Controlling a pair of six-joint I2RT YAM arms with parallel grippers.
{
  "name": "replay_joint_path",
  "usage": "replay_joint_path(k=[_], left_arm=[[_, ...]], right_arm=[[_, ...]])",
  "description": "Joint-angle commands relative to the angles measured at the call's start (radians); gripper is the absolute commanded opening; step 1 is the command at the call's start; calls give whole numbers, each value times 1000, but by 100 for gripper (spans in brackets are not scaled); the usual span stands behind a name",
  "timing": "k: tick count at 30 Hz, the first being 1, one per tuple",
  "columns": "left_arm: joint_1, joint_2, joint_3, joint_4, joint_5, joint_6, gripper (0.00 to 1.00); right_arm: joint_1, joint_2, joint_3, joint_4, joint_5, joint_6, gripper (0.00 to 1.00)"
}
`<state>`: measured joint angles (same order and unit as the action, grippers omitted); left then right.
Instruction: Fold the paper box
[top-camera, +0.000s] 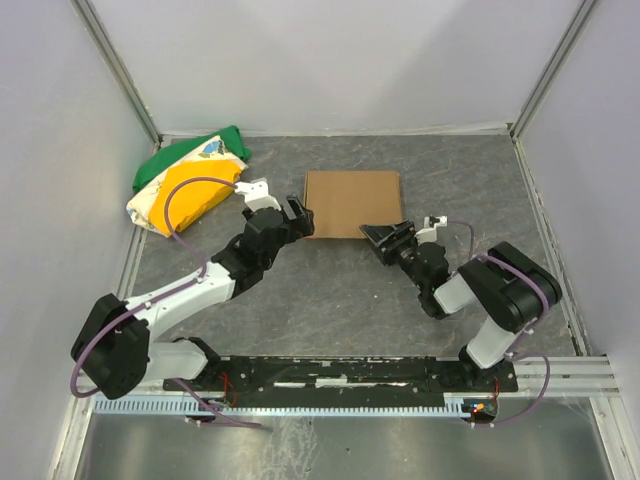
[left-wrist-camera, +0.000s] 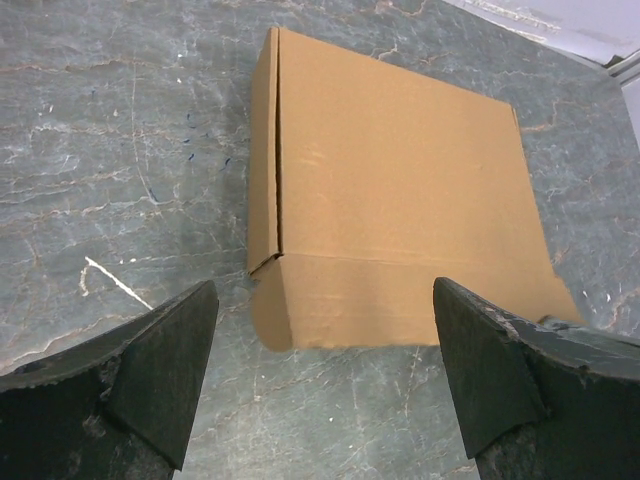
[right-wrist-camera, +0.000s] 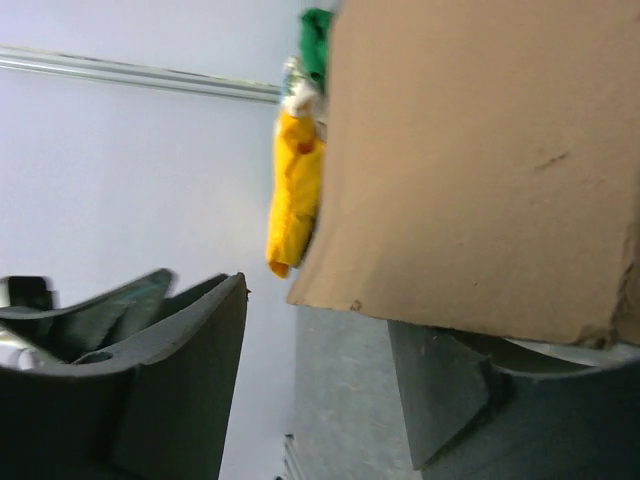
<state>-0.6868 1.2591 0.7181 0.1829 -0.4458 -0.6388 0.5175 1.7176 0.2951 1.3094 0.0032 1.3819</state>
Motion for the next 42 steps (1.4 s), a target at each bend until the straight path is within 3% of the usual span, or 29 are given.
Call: replay_joint_path(k=[1,5,9,12,14,17,20,23,25,31,42], left_arm=[[3,-34,-18,27,-24,33,94],[3,-31,-30,23,-14,29,94],[3,-15,-28,9,-12,32,95],[3,1,-2,-40,-31,47,95],[3,14,29,-74,-40,72,95],[3,47,92,-116,-26,107,95],[3,97,164,-183,-11,133,95],[3,145,211,-224,3,152,95],[4,163,222,-231,9,154,95],[7,211,251,-268,60,173,95],[13,294,238,-161,79,173,97]], right_arm=[[7,-132,-6,68,13,-16,61],[6,-241,9,-92,-17,-42,65],[7,-312,37,-266,-84,-88,84],[6,-400,46,-465,-176,-153,90],[8,-522,66,-698,-222,-242,90],[27,-749,212,-1255,-185,-495,88],[32,-877,420,-1687,-12,-692,89],[30,-839,571,-1933,191,-797,92],[18,-747,612,-1970,255,-845,97],[-111,-438,641,-1822,45,-958,98],[-150,-348,662,-1750,-3,-986,100]])
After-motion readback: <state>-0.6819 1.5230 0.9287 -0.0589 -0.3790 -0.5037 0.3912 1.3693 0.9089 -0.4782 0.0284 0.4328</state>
